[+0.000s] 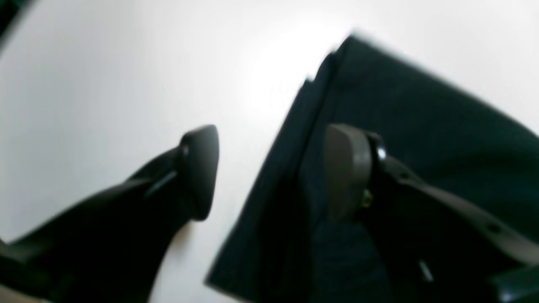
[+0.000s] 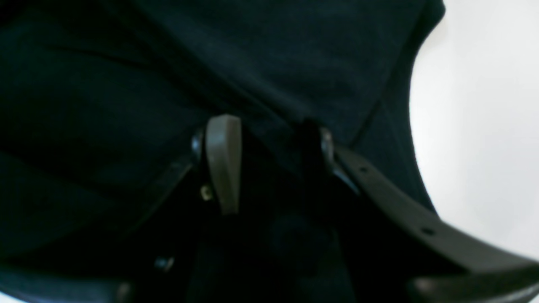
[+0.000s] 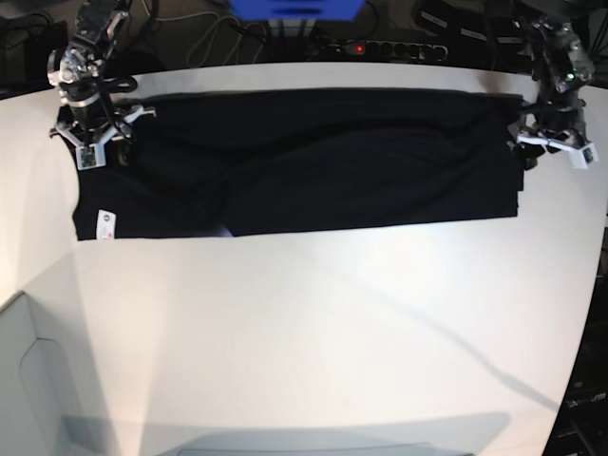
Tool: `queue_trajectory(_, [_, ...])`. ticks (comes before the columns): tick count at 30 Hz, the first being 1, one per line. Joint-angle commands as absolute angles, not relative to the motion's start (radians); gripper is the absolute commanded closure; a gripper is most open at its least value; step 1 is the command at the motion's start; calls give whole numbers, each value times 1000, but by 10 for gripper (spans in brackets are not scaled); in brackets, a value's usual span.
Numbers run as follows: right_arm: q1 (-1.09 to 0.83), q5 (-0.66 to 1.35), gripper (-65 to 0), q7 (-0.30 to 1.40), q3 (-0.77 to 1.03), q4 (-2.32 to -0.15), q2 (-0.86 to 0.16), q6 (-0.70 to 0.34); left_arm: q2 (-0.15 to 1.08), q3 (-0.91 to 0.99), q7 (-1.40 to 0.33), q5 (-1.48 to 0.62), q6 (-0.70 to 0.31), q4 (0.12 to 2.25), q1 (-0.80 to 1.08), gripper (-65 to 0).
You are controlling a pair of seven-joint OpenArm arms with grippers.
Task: Fold the T-shirt properly
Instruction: 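Adjust the left gripper's grasp on the strip's end, then lift the strip's end with the left gripper and fold it toward the right gripper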
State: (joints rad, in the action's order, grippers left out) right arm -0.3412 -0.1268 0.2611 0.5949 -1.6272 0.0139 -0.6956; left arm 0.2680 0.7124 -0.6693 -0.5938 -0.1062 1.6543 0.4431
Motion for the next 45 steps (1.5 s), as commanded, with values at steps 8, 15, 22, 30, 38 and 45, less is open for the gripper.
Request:
queue_trajectory(8, [-341,-124,-246,251,596,-1641,8,-698,278,717,-638,-621,-107,1592,415,-385])
queue_trajectory(15, [-341,-124,-246,251,573,-1641,8,-698,278,639,-638,-619,-107,1583,384,-385])
queue_trajectory(22, [-341,-124,-247,251,568,-1641,8,-698,277,619,-638,-611,-107,1581,390,-381])
queue_trajectory(30, [-329,-125,-247,251,572,-1641,7,-698,285,624,-638,-610,-107,1552,410,-381])
queue_trajectory(38, [-321,-125,-248,251,573,-1641,7,-698,283,618,-636,-610,-105,1484,403,-333])
queue_trajectory(45, [-321,-125,-248,251,572,-1639,7,-698,280,621,-636,-610,-107,1483,401,-55])
